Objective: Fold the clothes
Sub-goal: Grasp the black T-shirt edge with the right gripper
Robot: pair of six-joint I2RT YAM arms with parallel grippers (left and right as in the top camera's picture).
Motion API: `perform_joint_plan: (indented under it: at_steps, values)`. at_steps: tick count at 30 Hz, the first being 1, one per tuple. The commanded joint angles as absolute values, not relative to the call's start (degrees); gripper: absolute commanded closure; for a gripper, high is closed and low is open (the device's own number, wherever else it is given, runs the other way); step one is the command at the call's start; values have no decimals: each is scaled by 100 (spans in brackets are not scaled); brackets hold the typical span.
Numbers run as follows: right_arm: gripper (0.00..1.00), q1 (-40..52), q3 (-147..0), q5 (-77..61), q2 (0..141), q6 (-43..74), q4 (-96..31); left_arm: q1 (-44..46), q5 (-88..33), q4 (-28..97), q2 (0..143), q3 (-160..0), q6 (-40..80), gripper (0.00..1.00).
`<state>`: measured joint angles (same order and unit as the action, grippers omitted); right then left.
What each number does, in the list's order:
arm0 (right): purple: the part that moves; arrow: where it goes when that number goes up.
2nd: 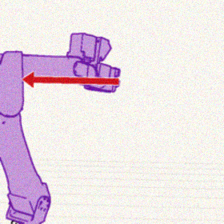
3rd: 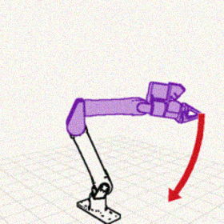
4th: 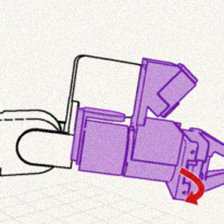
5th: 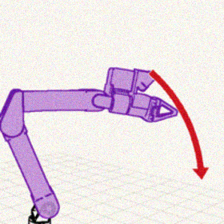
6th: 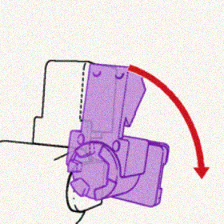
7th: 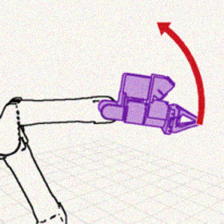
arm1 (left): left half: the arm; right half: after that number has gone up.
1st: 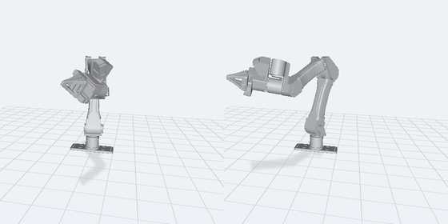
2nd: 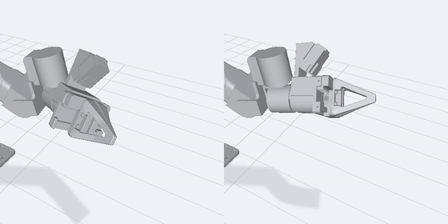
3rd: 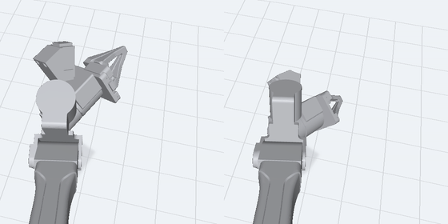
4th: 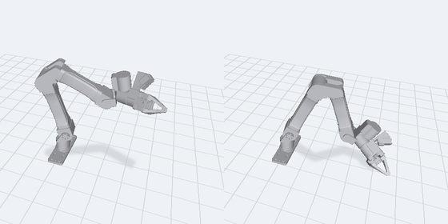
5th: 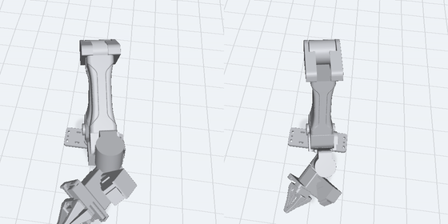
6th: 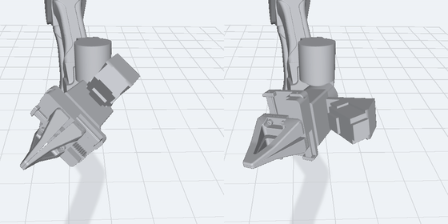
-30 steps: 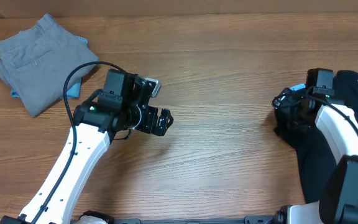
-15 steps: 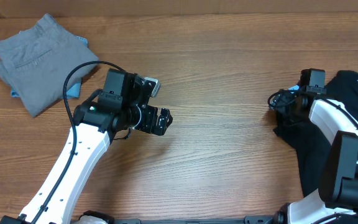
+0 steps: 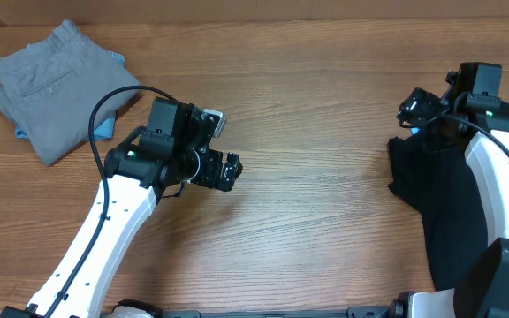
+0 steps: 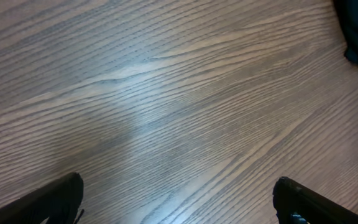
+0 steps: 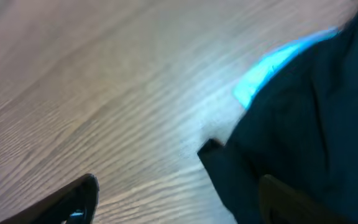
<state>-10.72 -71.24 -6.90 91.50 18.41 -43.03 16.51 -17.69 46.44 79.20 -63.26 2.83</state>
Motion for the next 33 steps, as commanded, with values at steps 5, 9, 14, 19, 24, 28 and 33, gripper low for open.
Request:
perform_joint_plan:
  at_steps: [5, 9, 14, 19, 24, 28, 33]
  values:
    - [26, -923, -6875, -764, 9898, 2174, -4340, 1664, -1258, 4617, 7940, -6473, 165, 0]
    - [28, -777, -6858, -749, 10361, 2237, -4250, 1664, -1181, 4611, 7940, -6473, 165, 0]
    - [34, -744, -6858, -550, 10554, 2283, -4104, 1664, -1184, 4611, 7940, -6473, 167, 0]
    - [61, -781, -6860, -252, 10556, 2423, -4171, 1664, -1186, 4630, 7940, -6473, 169, 0]
    - [24, -832, -6860, -113, 10556, 2403, -4174, 1664, -1186, 4628, 7940, -6473, 169, 0]
    - [24, -832, -6858, 239, 10558, 2403, -4125, 1664, -1186, 4628, 7940, -6473, 169, 0]
    - [34, -832, -6858, 250, 10558, 2405, -3968, 1664, -1186, 4626, 7940, -6473, 169, 0]
